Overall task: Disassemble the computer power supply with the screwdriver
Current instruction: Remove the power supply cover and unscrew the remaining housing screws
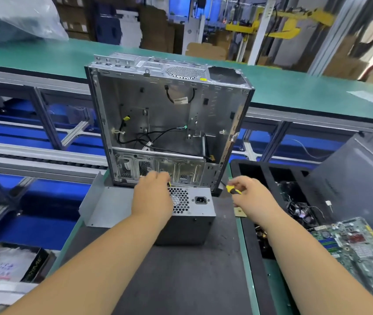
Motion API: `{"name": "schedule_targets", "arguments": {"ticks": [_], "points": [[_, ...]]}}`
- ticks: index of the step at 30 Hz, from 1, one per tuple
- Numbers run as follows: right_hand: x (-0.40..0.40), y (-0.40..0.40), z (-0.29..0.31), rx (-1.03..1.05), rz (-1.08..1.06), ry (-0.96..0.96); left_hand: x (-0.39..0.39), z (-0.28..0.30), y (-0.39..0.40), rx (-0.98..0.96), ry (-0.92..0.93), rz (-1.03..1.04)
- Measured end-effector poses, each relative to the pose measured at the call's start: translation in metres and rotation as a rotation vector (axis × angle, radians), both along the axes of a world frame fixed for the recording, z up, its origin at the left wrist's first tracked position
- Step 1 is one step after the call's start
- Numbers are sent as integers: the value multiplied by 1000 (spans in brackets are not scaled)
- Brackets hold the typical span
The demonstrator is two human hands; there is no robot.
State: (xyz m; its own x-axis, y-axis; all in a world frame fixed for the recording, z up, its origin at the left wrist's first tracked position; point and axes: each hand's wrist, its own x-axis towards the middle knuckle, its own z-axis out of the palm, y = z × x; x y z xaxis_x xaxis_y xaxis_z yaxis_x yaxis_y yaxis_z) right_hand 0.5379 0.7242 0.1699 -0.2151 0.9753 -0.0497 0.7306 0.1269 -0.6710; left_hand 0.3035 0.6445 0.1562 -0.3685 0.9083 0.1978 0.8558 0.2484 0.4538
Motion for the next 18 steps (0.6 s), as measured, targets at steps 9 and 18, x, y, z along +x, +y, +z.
{"name": "schedule_targets", "arguments": {"ticks": [9, 18], "points": [[-15, -26, 41, 236, -129, 262, 35, 2, 23, -50, -163, -536], [-33, -43, 51, 407, -115, 292, 25, -5, 34, -79, -313, -561]]}}
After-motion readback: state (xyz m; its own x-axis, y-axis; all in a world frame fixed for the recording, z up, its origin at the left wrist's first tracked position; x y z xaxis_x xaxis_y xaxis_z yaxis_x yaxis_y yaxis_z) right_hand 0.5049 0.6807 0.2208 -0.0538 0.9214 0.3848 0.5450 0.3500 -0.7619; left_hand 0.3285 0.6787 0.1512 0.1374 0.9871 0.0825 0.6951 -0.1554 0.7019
